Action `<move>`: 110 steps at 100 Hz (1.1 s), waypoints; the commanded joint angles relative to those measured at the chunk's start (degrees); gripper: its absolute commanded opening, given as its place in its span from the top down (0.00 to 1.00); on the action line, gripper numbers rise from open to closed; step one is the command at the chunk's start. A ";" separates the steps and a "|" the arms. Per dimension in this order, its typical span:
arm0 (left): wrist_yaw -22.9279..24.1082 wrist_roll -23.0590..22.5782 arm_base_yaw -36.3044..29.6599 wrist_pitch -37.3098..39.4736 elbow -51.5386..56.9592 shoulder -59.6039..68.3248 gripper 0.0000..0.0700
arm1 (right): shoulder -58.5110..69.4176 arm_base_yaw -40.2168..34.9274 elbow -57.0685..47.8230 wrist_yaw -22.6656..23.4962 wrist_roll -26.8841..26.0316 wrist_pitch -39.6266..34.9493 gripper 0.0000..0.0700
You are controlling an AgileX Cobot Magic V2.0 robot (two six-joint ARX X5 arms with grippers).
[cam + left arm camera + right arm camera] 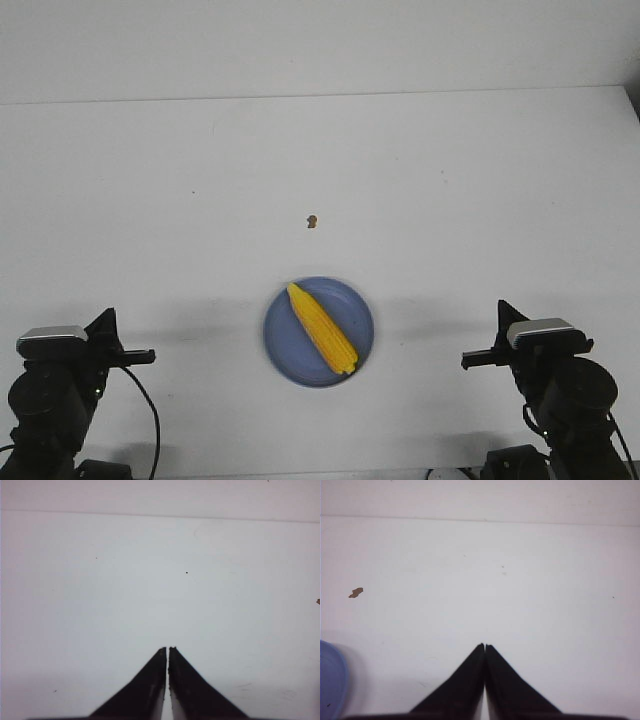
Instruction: Place corn on plate with both arms
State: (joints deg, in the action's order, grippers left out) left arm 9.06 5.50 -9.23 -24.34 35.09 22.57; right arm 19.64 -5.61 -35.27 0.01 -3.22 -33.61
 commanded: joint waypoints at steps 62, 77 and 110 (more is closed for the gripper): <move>0.13 -0.87 3.48 21.73 -20.33 -17.25 0.98 | 0.24 -0.04 -0.50 -0.07 -0.39 0.61 0.99; 0.13 -0.87 4.52 22.47 -24.33 -21.03 0.98 | 0.24 -0.04 -0.50 -0.07 -0.39 0.61 0.99; 0.07 -0.94 5.22 24.70 -28.39 -22.40 0.98 | 0.24 -0.04 -0.50 -0.07 -0.39 0.61 0.99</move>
State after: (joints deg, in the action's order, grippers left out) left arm 9.06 5.23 -4.08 -0.38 7.05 0.25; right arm 19.64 -5.61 -35.27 0.01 -3.22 -33.61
